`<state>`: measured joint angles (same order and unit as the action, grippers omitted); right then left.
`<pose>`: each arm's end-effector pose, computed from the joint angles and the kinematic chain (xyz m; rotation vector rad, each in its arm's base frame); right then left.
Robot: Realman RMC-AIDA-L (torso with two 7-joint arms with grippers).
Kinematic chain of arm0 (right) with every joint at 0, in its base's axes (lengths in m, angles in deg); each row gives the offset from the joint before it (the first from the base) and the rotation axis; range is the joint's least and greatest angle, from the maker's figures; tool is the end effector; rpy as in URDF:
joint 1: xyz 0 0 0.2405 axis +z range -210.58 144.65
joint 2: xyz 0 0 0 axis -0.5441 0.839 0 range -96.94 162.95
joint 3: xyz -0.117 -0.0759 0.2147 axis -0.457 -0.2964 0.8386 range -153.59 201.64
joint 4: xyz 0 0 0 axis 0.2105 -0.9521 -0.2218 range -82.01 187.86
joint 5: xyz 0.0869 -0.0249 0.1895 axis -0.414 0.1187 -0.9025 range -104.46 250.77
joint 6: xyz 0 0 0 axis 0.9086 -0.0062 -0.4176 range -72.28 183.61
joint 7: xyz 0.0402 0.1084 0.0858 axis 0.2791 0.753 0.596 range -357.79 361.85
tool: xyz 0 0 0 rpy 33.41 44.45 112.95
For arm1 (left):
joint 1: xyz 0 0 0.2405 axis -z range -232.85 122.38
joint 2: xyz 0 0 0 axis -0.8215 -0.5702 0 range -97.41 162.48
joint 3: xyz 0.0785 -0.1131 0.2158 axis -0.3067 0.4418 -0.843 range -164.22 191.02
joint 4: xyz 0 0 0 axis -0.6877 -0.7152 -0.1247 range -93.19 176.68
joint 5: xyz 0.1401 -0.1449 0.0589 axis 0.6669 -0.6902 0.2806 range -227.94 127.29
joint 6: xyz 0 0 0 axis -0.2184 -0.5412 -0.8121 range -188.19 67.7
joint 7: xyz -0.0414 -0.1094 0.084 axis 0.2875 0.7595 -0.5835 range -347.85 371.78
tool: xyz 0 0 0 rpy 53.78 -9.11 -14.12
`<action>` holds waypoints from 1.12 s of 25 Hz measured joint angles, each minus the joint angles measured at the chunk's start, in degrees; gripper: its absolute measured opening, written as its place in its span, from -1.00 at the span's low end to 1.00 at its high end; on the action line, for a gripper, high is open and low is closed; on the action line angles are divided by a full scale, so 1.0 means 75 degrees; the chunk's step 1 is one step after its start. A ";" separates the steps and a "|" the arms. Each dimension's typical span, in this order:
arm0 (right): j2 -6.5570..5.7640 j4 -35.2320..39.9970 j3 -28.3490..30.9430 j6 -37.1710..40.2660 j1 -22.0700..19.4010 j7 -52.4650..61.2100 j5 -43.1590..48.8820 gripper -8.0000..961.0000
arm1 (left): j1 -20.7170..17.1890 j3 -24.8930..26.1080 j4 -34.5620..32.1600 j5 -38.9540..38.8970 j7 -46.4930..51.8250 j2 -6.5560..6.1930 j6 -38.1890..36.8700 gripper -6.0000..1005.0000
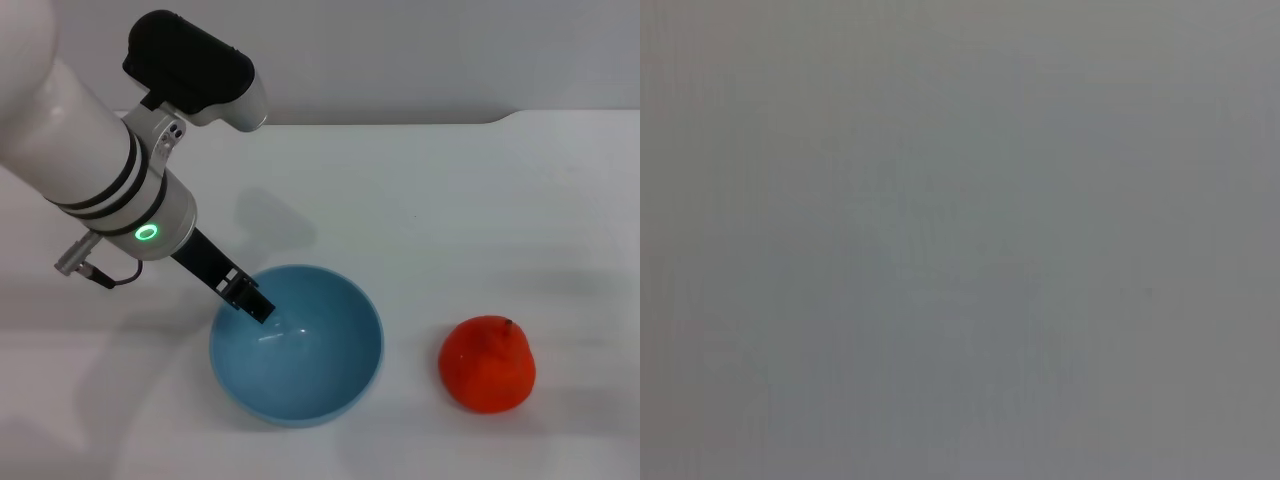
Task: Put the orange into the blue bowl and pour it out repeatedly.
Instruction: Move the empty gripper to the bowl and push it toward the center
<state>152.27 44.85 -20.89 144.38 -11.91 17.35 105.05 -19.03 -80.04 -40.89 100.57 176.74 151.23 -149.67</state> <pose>0.3567 0.2639 0.0132 -1.3972 0.5510 0.8266 -0.1454 0.3407 -0.0269 -2.5140 -0.9479 0.5850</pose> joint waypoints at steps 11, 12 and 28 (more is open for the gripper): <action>0.0000 -0.0001 0.0000 -0.0001 0.0007 0.0007 0.0000 -0.06 | 0.0078 -0.0059 0.0819 -0.0049 -0.0007 0.0001 0.0161 0.52; 0.0000 -0.0001 0.0000 -0.0002 0.0007 0.0007 0.0000 -0.06 | 0.0079 -0.0067 0.0925 -0.0075 -0.0018 0.0003 0.0206 0.51; 0.0000 -0.0035 0.0000 0.0042 -0.0021 0.0008 -0.0012 -0.06 | 0.0293 -0.0341 0.1667 -0.0563 -0.0061 0.0023 0.0412 -0.17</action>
<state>152.27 44.58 -20.89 144.70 -12.07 17.41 104.96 -16.83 -82.60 -28.38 96.34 176.28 151.41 -146.58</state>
